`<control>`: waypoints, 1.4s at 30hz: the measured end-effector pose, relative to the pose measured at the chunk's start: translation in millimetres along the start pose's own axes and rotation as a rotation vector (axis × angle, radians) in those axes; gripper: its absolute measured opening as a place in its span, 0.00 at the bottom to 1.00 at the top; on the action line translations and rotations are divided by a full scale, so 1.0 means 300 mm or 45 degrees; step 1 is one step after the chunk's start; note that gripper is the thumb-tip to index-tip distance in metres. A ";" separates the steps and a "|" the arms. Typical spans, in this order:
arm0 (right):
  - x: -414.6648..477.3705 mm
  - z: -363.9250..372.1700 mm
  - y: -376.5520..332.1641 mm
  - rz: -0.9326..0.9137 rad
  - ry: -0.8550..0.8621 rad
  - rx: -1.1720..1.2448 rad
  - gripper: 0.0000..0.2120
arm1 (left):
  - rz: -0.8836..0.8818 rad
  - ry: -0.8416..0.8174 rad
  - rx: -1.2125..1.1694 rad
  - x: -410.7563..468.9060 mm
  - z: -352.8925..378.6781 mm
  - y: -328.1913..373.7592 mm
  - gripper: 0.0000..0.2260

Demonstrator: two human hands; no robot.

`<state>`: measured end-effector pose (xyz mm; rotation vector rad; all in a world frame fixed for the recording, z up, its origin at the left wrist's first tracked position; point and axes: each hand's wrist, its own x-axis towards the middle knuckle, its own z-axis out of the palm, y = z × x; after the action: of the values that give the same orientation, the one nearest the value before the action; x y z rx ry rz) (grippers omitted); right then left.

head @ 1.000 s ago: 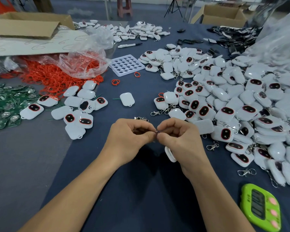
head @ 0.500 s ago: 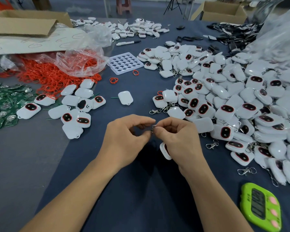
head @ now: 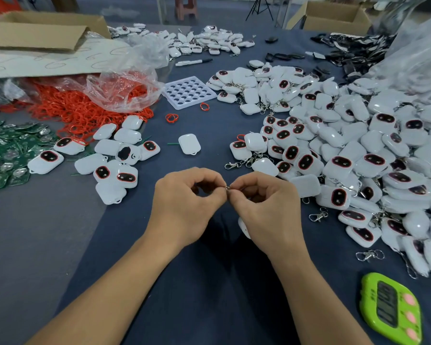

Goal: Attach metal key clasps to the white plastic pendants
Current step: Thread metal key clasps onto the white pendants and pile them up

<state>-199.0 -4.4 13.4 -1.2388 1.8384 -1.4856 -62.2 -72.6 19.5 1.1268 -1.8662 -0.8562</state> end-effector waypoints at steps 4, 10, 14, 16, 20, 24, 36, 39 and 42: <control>0.006 -0.005 0.004 0.091 -0.055 0.015 0.11 | -0.179 -0.178 -0.143 0.020 -0.003 -0.012 0.13; 0.009 -0.010 0.005 0.127 -0.040 0.003 0.13 | -0.207 -0.274 -0.106 0.019 -0.004 -0.010 0.12; 0.011 -0.010 0.008 0.113 -0.039 0.016 0.13 | -0.212 -0.282 -0.107 0.017 -0.003 -0.006 0.12; 0.011 -0.012 0.009 0.112 -0.047 0.031 0.13 | -0.216 -0.285 -0.116 0.017 -0.004 -0.005 0.12; 0.008 -0.016 0.008 0.109 -0.094 0.050 0.13 | -0.220 -0.286 -0.121 0.014 -0.006 -0.002 0.13; 0.012 -0.027 0.009 0.107 -0.141 0.081 0.14 | -0.223 -0.318 -0.122 0.015 -0.012 -0.003 0.12; 0.035 -0.049 0.001 0.613 -0.068 0.917 0.07 | -0.255 -0.073 -0.247 0.026 -0.009 -0.009 0.09; 0.052 -0.088 0.010 0.831 -0.024 1.359 0.17 | -0.155 0.096 0.040 0.035 -0.039 -0.027 0.07; 0.048 -0.086 0.004 0.749 -0.142 1.402 0.18 | -0.062 0.129 0.405 0.038 -0.056 -0.044 0.04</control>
<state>-227.2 -3.5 22.8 -0.2052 0.8682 -1.6084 -46.0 -90.5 19.4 1.3867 -1.9408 -0.5278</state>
